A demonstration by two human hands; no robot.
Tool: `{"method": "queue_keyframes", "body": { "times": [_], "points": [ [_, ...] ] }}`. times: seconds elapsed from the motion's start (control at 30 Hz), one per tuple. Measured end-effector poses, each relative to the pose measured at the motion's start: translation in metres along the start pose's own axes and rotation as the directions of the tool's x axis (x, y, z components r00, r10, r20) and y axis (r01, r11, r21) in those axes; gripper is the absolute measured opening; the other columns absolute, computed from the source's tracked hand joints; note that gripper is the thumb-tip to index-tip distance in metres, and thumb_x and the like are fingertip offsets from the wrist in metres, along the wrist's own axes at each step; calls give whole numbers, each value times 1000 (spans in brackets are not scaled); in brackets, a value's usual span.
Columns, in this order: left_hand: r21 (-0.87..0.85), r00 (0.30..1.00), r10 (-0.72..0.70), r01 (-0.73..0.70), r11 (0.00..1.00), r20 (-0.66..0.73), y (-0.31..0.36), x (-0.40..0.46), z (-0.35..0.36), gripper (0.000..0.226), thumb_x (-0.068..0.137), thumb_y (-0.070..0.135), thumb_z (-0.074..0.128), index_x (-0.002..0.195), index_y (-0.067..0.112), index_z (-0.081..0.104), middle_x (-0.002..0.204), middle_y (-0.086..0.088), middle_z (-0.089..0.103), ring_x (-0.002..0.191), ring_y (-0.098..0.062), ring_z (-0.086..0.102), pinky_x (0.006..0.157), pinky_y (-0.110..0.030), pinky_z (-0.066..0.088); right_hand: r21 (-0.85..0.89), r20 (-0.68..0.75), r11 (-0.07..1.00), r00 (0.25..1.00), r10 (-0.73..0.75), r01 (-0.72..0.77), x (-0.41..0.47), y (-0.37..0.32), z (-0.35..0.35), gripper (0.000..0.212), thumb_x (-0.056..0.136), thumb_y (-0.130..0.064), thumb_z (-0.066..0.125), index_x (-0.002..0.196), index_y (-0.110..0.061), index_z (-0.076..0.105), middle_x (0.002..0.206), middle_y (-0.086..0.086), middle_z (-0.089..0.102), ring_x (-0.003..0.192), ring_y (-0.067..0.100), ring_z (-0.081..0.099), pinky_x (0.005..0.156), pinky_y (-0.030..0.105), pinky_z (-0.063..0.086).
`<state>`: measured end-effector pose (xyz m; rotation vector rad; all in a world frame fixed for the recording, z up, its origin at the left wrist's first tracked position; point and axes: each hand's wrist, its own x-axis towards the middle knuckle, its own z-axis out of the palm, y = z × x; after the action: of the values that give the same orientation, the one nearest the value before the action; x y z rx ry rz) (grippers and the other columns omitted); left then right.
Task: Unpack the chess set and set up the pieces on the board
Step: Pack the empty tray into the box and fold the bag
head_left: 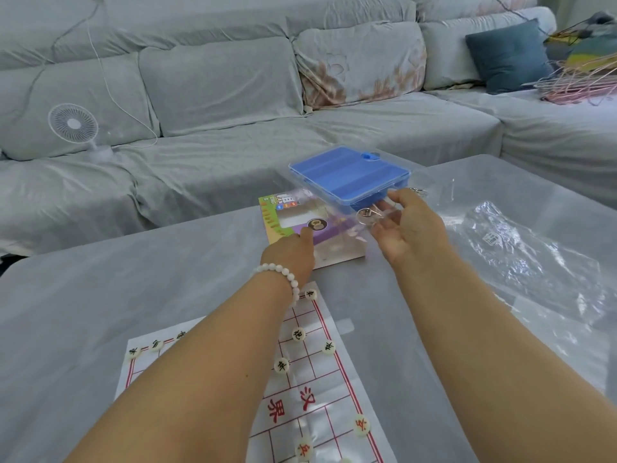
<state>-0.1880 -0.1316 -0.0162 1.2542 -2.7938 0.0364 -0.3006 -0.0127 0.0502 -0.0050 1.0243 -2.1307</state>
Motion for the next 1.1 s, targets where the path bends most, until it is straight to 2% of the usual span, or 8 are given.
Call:
{"method": "queue_keyframes", "body": {
  "times": [0.2,0.33,0.47,0.67,0.77,0.87,0.97,1.1],
  "points": [
    [-54,975,-214,217,975,56,-46,-1,-10,34,92,6,35,126,5,37,114,-15,57,93,-31,58,75,-38,44,-3,29,999,998,53,-53,-12,16,12,17,82,3,56,98,-5,54,97,21,65,78,30,67,81,46,56],
    [-131,939,-345,343,930,12,-89,1,-14,28,97,7,33,122,-1,42,117,-18,55,108,-32,55,92,-35,41,-32,53,998,997,63,-62,-20,22,15,11,83,2,55,91,-5,55,93,21,68,81,32,68,80,46,56],
    [-223,925,-368,339,914,-100,-126,-9,-21,25,95,8,40,115,-1,50,113,-21,59,103,-32,57,91,-35,42,-52,68,995,994,90,-87,-24,25,11,9,83,-1,52,88,-7,57,97,23,69,86,36,68,85,48,55],
    [-265,907,-419,394,880,-39,-161,-22,-33,32,93,9,44,126,7,49,117,-17,59,103,-32,57,87,-33,40,-114,95,985,985,143,-132,-25,35,7,12,79,-1,50,89,-7,54,103,28,67,86,39,65,88,50,52],
    [-302,875,-483,452,840,-36,-171,-23,-41,41,90,1,47,131,8,47,122,-19,57,107,-31,55,84,-33,43,-162,104,978,984,148,-130,-25,37,6,10,79,-3,50,87,-8,53,97,27,68,78,37,66,76,45,56],
    [-354,873,-486,444,823,-36,-182,-22,-46,40,95,10,46,134,10,45,113,-18,59,94,-25,54,69,-24,41,-238,130,961,976,175,-140,-28,41,4,9,79,-5,51,86,-11,51,94,25,68,74,35,66,59,36,54],
    [-370,872,-484,427,825,-71,-184,-25,-48,32,97,17,43,128,10,48,112,-19,60,98,-32,58,84,-32,42,-309,162,933,957,241,-182,-35,46,2,7,79,-4,49,82,-10,51,83,24,68,61,32,65,49,31,52],
    [-394,877,-470,398,828,-101,-183,-32,-48,34,95,18,46,129,11,49,105,-15,63,91,-31,59,80,-32,45,-357,188,907,933,306,-225,-43,56,3,9,81,-3,45,87,-8,50,63,19,67,48,29,61,52,33,53]
  ]
}}
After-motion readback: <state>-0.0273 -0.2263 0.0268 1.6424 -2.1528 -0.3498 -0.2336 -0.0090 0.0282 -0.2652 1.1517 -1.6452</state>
